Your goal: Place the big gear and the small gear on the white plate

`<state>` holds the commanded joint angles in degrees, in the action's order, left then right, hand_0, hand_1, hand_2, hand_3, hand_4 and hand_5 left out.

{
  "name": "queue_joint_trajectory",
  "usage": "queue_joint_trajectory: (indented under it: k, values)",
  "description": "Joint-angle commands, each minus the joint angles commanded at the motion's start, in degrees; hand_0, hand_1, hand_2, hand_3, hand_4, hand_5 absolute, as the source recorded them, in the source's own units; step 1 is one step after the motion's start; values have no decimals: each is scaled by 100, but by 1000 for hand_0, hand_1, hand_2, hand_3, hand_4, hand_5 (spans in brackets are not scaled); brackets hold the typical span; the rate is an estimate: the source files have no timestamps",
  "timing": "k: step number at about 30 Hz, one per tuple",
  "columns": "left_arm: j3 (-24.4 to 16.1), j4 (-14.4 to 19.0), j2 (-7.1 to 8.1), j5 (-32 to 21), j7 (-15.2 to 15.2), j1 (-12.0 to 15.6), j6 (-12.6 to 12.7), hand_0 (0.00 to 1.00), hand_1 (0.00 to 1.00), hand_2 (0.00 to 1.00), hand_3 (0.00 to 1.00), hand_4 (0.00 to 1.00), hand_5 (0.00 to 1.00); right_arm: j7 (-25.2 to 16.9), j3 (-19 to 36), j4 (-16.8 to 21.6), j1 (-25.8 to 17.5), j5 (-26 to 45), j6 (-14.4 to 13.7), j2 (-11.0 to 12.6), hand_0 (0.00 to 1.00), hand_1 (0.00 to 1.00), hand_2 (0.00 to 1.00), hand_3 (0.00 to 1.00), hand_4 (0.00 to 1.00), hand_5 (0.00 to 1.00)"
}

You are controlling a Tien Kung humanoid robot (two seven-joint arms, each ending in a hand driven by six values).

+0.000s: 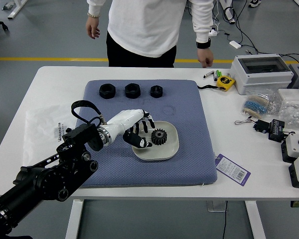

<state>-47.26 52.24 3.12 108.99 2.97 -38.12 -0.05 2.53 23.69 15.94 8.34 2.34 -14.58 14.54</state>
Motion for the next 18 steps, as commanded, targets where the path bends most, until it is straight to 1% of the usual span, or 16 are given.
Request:
queue_joint_trajectory:
  k: [3, 8, 11, 15, 16, 17, 18]
  values:
    - [-10, 43, 0, 2, 14, 19, 5, 238, 303, 433, 597, 998, 246, -3, -4, 1, -2, 10, 1, 0, 648, 648, 732, 580, 841, 680]
    - [-150, 231, 14, -13, 62, 63, 76, 248, 307, 429, 601, 998, 260, -25, -40, -1, 10, 77, 10, 3, 648, 648, 732, 580, 841, 680]
    - [-497, 391, 9, 57, 135, 195, 119, 251, 305, 427, 599, 998, 265, -35, -60, -5, 21, 103, 17, 5, 648, 648, 732, 580, 841, 680]
    - [-1186, 579, -26, 219, 140, 454, 158, 251, 305, 427, 599, 998, 265, -48, -79, -7, 27, 145, 19, 5, 648, 648, 732, 580, 841, 680]
    - [-1358, 677, -22, 244, 140, 548, 198, 251, 305, 427, 599, 998, 265, -50, -81, -9, 28, 150, 21, 6, 648, 648, 732, 580, 841, 680]
    - [-1588, 781, -15, 264, 127, 640, 222, 245, 308, 433, 594, 998, 293, -50, -80, -9, 27, 150, 24, 7, 648, 648, 732, 581, 841, 680]
    - [-1707, 814, -12, 271, 122, 669, 229, 245, 308, 433, 594, 998, 293, -50, -79, -10, 27, 150, 25, 7, 648, 648, 732, 581, 841, 680]
